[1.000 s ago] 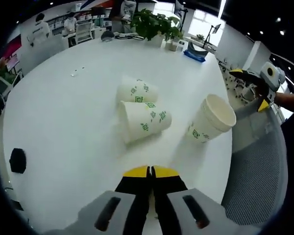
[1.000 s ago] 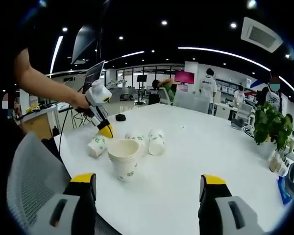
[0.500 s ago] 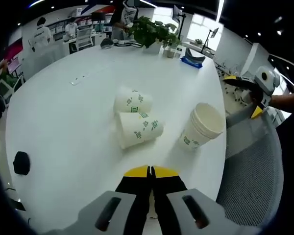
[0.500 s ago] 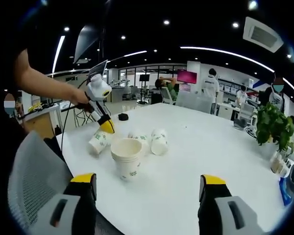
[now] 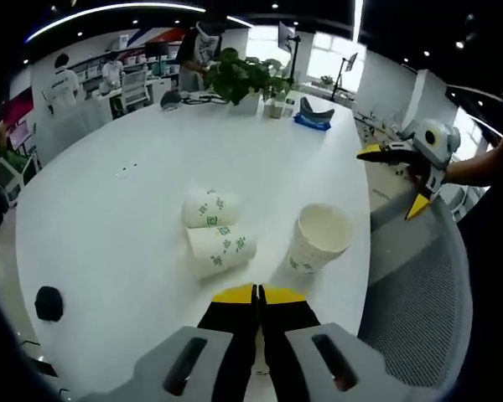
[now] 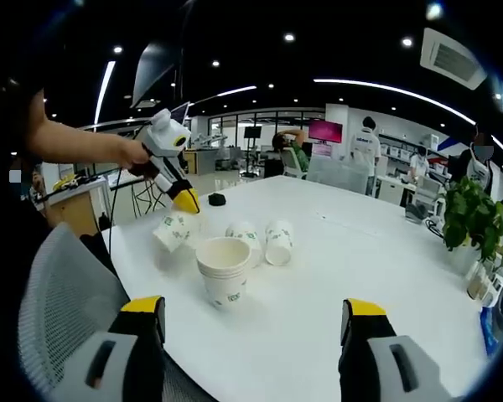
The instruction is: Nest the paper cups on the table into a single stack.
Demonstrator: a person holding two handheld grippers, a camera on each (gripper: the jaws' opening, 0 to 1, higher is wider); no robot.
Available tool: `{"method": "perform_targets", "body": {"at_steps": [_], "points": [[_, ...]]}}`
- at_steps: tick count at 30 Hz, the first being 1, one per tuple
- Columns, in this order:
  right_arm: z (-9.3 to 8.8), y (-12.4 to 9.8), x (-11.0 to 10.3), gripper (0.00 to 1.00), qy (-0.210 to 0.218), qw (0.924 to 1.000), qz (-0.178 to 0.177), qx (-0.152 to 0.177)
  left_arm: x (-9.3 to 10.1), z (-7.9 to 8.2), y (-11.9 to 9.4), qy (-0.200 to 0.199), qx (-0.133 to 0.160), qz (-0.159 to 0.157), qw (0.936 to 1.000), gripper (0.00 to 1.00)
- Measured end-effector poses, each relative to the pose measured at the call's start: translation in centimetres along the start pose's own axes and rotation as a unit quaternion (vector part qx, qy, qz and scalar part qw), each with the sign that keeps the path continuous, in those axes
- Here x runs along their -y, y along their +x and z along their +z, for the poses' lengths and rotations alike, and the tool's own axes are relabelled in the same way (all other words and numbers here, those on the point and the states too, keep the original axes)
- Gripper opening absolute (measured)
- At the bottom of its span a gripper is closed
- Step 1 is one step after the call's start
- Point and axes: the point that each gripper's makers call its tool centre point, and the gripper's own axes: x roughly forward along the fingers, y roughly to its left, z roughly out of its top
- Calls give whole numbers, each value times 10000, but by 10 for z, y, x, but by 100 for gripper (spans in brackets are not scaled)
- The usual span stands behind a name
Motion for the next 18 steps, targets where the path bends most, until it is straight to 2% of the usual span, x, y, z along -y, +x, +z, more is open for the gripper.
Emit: {"method": "perform_targets", "body": {"at_steps": [5, 8, 18], "points": [[10, 1, -6, 88, 60, 9999, 48, 80, 4, 12, -8, 141, 143, 40, 9998, 0], [17, 7, -15, 88, 123, 9997, 133, 152, 15, 25, -16, 229, 237, 62, 9994, 0], [30, 20, -38, 84, 179, 9987, 450, 186, 31, 50, -28, 460, 471, 116, 9978, 0]]}}
